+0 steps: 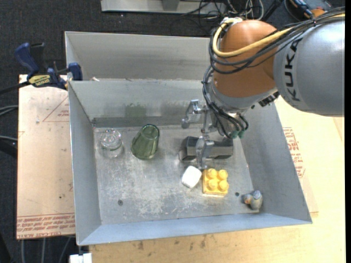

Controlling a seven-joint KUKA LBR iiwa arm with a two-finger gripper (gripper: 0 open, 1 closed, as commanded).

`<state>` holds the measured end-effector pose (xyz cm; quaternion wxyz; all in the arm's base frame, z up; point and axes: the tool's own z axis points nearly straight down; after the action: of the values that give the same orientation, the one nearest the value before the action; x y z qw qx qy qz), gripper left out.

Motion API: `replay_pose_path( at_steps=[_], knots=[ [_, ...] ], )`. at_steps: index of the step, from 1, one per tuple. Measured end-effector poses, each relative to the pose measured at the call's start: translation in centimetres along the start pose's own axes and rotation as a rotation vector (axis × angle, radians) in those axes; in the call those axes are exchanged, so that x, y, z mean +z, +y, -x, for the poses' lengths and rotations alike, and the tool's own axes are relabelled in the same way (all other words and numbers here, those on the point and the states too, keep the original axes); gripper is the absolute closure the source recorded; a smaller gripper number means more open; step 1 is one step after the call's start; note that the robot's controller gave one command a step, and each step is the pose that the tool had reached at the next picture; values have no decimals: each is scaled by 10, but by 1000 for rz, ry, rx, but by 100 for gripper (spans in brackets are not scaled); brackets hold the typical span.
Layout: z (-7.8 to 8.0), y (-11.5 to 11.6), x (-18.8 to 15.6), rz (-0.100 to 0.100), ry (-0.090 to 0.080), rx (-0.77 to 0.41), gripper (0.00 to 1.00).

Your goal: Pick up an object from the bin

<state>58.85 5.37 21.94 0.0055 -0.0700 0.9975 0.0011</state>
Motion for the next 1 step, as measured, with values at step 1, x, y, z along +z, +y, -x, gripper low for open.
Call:
replay_pose_path(
  at_steps=[1],
  knots=[
    [-41,-17,32,2,12,-296,0]
  ],
)
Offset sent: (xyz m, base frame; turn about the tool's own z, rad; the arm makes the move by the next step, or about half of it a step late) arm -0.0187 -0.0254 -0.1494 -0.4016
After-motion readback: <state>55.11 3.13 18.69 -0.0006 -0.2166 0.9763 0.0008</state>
